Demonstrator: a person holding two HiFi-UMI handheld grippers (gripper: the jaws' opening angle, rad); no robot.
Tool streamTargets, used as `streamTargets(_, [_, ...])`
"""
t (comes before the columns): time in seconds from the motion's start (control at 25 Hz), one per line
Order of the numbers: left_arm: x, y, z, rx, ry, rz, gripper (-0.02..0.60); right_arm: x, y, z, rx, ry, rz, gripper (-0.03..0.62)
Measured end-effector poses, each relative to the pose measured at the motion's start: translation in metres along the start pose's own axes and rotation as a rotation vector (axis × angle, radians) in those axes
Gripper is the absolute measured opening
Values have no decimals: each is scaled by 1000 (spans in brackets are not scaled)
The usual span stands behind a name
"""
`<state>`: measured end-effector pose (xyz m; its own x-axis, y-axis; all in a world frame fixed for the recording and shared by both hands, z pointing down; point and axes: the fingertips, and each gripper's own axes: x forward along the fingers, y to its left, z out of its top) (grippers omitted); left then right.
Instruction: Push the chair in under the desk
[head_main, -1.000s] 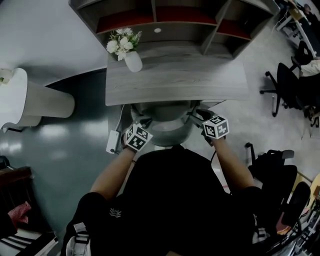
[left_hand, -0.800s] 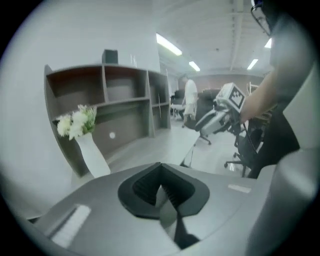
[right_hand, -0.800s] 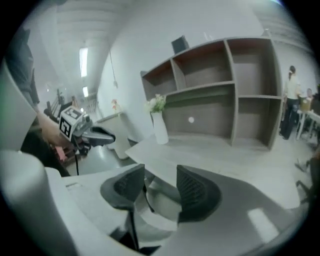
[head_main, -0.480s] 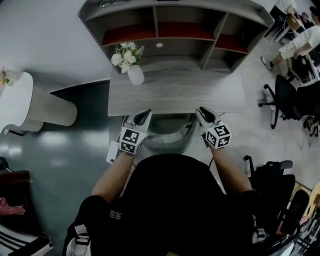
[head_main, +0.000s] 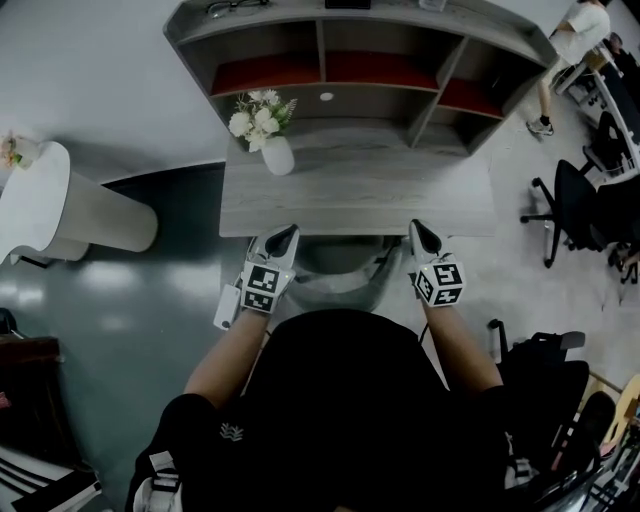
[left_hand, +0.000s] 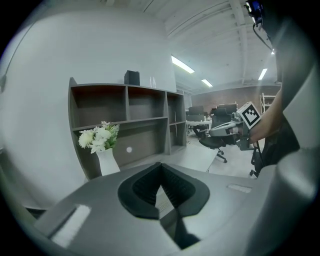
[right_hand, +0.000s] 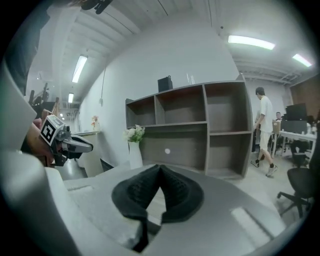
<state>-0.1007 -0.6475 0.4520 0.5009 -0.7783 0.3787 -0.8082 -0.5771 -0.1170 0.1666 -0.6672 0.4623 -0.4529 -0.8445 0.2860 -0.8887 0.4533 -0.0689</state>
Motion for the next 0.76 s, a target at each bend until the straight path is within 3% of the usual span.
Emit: streamTargets(0.76, [8, 1, 8, 8, -7, -6, 6, 6, -1, 4, -10, -8, -26, 2])
